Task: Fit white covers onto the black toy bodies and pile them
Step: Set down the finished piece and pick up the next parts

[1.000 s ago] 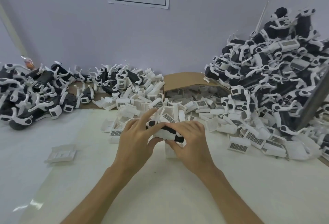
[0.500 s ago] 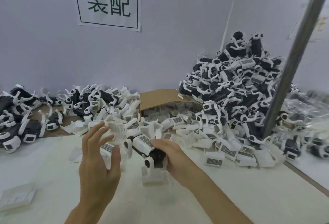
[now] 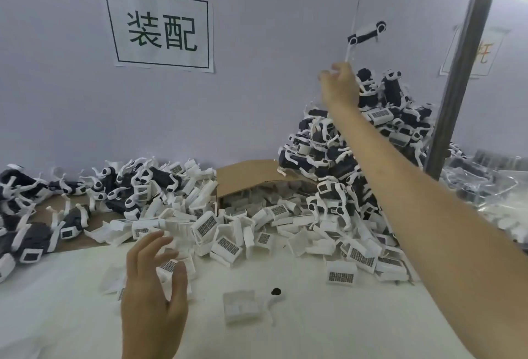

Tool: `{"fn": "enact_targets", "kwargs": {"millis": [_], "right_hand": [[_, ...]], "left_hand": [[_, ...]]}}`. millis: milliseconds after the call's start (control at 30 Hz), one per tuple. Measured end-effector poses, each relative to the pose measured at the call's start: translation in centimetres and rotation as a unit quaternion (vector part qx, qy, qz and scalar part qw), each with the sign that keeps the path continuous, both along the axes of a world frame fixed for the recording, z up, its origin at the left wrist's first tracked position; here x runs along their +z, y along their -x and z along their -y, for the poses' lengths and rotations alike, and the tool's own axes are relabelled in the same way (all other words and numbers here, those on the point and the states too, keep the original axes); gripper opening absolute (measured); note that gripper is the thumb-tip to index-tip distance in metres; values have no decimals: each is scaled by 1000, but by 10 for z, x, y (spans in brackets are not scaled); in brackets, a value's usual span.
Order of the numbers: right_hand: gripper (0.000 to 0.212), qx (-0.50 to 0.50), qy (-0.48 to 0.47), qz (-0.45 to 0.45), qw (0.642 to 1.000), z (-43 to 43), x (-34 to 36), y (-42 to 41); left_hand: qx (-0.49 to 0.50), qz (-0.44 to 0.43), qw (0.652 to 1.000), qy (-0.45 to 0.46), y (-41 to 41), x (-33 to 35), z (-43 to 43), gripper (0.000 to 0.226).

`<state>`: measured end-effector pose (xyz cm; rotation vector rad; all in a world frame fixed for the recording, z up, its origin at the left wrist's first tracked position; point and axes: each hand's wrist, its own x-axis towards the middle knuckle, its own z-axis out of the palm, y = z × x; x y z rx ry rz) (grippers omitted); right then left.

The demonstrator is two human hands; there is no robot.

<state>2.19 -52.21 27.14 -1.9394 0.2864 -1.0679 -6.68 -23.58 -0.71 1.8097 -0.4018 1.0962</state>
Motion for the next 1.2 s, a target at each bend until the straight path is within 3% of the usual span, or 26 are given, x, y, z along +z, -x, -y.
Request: {"fn": "enact_targets", "kwargs": {"millis": [100,267,367,433,600,700,800,867,1033,1100,1200], "right_hand": [[31,110,36,-7,993,-29,-98,28],[35,236,19,-210,949,-70,-254,78],[50,299,165,-316,885,-74,-287,84],[50,301,254,-329,858,-77,-296,85],[17,297,232,-231,897,-78,-304,84],[14,264,214,-200,919,-78,-302,83],[16,258,130,-174,941,-76,-296,86],[29,270,79,-159,946,-74,-293,86],[48,289,26,-179,940,-72,-291,87],[51,291,31,-181,939,-73,-291,89],[55,286,41,-186,939,-74,-290,90]], "left_hand": [[7,-40,998,-44,2,-1,3,36],[74,-169,978,-98,2,-1,-1,49],[118,-251,953,-126,0,2,-4,48],[140,-292,933,-155,-2,0,-7,49],[151,-399,866,-263,-10,-13,-13,56],[134,-433,841,-297,-15,-21,-16,58],[111,-429,846,-297,-15,-24,-15,60],[90,-425,854,-287,-15,-22,-14,61],[0,-335,927,-171,-11,-13,-14,41],[5,-340,926,-163,-11,-11,-18,45],[109,-383,883,-249,-22,-6,-34,57]]}}
